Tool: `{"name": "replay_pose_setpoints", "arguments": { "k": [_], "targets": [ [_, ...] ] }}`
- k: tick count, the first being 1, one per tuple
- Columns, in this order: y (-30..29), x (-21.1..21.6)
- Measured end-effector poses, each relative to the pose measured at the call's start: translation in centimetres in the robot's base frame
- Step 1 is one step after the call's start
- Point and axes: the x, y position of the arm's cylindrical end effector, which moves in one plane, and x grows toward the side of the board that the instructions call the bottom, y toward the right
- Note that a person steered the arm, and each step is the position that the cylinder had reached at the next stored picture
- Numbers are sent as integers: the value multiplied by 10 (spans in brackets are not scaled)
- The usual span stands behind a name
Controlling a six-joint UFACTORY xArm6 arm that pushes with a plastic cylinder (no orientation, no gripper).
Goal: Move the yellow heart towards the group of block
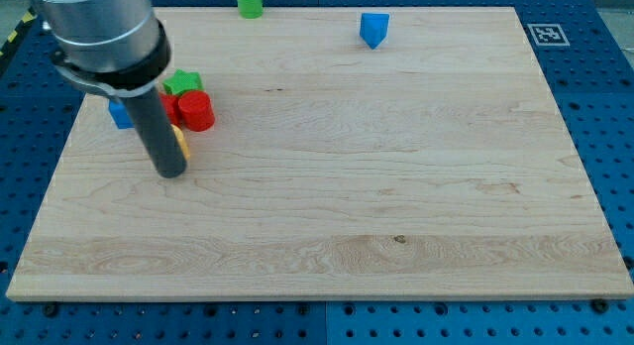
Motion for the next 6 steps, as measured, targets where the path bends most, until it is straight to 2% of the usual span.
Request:
{"name": "replay_pose_setpoints", "arguments": {
  "k": [1, 2, 4, 5, 6],
  "targets": [
    [28, 18],
    [33, -4],
    [-43, -14],
    [-55, -13],
    [-36, 3]
  ]
}}
